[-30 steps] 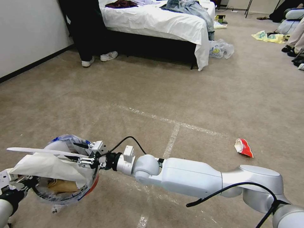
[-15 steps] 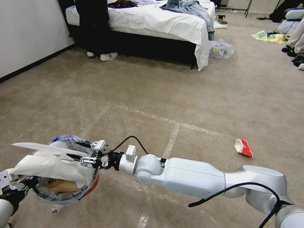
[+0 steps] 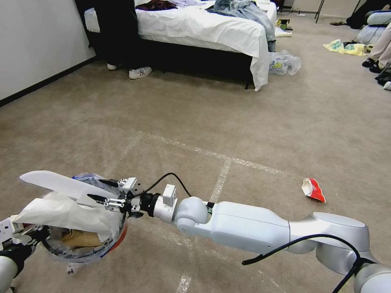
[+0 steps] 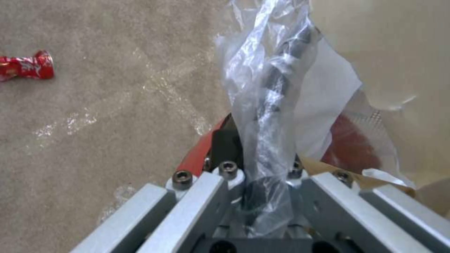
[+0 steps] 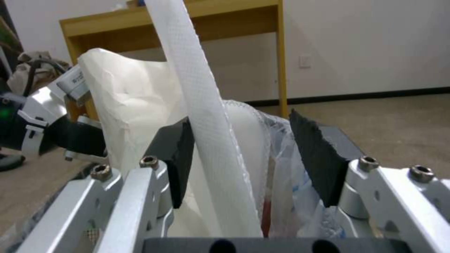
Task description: Pick up the trash bin and place the garbage on the floor into it.
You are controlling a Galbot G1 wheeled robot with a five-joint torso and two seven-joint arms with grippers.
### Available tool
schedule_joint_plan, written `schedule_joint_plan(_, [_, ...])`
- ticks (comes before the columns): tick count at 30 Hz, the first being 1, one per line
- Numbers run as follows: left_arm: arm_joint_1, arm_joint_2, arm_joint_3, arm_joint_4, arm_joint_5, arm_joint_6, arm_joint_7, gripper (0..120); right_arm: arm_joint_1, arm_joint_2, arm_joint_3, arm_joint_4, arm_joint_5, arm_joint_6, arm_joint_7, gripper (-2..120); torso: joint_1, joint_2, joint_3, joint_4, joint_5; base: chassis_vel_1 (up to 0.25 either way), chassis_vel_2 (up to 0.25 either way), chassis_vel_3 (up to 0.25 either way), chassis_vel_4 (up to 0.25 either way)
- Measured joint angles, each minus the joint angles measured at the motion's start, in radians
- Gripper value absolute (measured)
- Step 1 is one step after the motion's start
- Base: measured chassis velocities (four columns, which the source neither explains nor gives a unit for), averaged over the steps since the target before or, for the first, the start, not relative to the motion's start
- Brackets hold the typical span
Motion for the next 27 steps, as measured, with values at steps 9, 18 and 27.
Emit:
schedule_joint_plan(9, [-0.003,0.0,0.0,0.001,0.0,0.0,0.0,1,-0.009,-0.009,-0.004,0.008,-0.001,0.0,0.001,53,0.0,0.0,0.0,0.0,0.0,0.0,0.0,0.0,0.0])
schedule_joint_plan(18, [-0.001,0.004,-0.001,0.001,0.0,0.0,0.001,1,-0.011,-0.027,0.003,0.021,-0.003,0.0,0.002,53,0.0,0.0,0.0,0.0,0.0,0.0,0.0,0.0,0.0])
schedule_joint_plan(27, [0.004,-0.001,-0.001,-0.002,0.002,0.0,0.003,1,-0.003,-0.027,0.018,0.022,-0.002,0.0,0.003,54,0.0,0.0,0.0,0.0,0.0,0.0,0.0,0.0,0.0])
